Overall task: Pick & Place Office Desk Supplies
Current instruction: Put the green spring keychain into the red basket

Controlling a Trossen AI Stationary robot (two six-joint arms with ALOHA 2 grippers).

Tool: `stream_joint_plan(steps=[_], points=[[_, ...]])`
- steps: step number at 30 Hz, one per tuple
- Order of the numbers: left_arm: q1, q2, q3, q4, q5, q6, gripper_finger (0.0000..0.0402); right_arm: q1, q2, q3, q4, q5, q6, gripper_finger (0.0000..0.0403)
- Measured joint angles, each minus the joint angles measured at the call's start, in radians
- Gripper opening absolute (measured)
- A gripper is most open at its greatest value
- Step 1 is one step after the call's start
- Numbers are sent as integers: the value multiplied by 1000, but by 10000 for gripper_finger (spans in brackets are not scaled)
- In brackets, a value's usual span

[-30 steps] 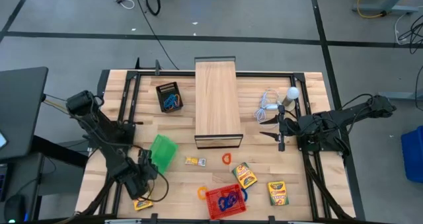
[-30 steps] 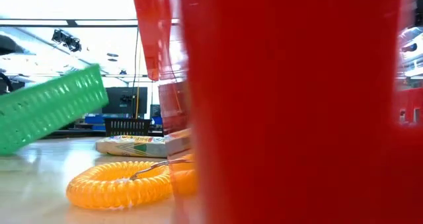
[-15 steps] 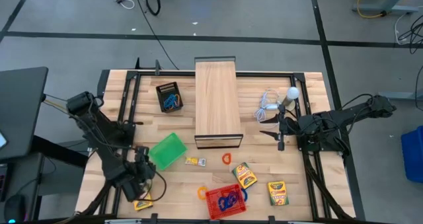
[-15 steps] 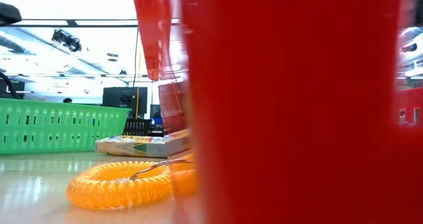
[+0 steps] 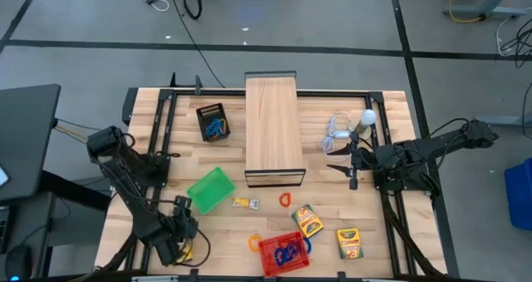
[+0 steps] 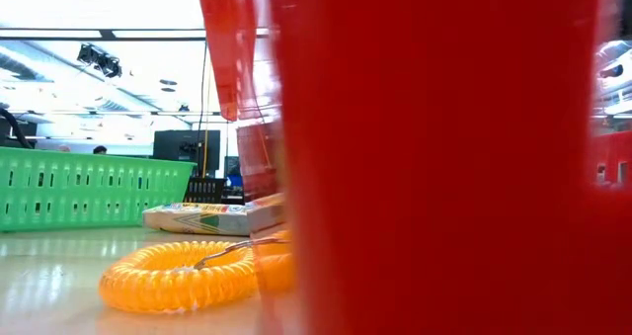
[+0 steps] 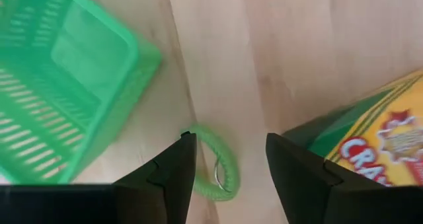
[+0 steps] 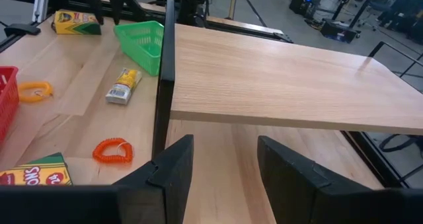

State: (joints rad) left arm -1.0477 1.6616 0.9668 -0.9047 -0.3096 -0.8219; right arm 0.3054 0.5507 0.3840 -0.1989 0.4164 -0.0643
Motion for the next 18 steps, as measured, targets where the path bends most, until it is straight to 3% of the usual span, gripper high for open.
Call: stream_joint_plan(steps=[12,18], points=[[17,99,-3,-14,40,-1,186,0,0,0,0,0,-3,176],[44,115,-3,-76,30,-24,141,0,0,0,3,0,-3,176]])
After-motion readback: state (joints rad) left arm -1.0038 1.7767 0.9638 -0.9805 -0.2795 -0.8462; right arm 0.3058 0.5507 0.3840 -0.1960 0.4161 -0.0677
